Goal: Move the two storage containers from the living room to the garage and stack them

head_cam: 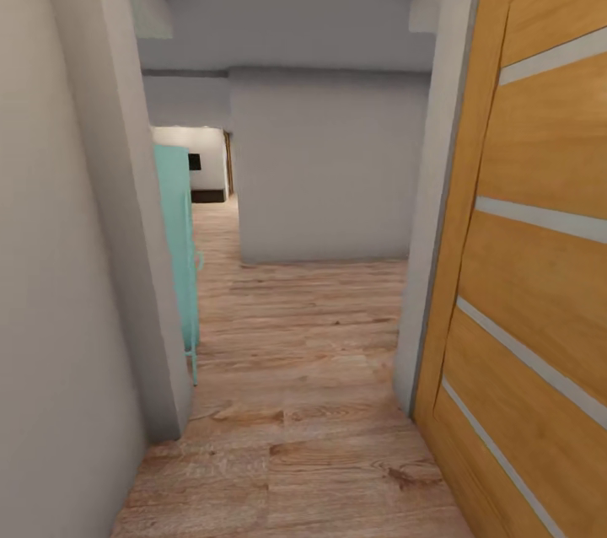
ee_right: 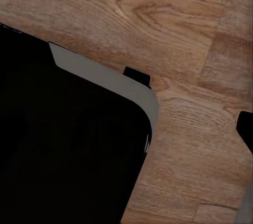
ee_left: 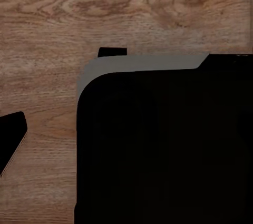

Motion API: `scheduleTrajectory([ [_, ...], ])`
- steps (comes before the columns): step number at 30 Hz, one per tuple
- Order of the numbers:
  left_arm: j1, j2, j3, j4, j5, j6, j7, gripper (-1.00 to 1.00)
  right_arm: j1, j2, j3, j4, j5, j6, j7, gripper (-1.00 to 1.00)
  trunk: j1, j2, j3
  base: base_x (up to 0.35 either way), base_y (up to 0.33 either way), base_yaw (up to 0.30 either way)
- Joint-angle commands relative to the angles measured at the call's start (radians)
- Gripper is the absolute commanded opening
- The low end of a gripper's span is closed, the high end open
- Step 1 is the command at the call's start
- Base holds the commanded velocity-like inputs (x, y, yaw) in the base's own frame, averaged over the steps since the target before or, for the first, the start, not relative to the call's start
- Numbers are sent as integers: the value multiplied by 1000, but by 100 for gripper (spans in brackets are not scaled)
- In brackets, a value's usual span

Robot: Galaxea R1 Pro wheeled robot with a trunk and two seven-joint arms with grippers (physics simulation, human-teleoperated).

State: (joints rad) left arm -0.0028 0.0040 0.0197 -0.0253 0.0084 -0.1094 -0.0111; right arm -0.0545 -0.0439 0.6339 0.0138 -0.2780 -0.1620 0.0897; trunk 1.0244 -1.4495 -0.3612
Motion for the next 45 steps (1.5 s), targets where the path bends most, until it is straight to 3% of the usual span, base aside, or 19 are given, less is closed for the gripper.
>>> scheduleTrajectory([
  [1, 0, 0, 2, 0, 1, -3, -1, 100, -1, 0, 7, 2, -9, -4, 5, 100, 1, -1, -1, 321, 0, 0],
  [45, 0, 0, 2, 0, 1, -3, 0, 100, -1, -1, 6, 2, -9, -7, 5, 100, 1, -1, -1, 321, 0, 0],
])
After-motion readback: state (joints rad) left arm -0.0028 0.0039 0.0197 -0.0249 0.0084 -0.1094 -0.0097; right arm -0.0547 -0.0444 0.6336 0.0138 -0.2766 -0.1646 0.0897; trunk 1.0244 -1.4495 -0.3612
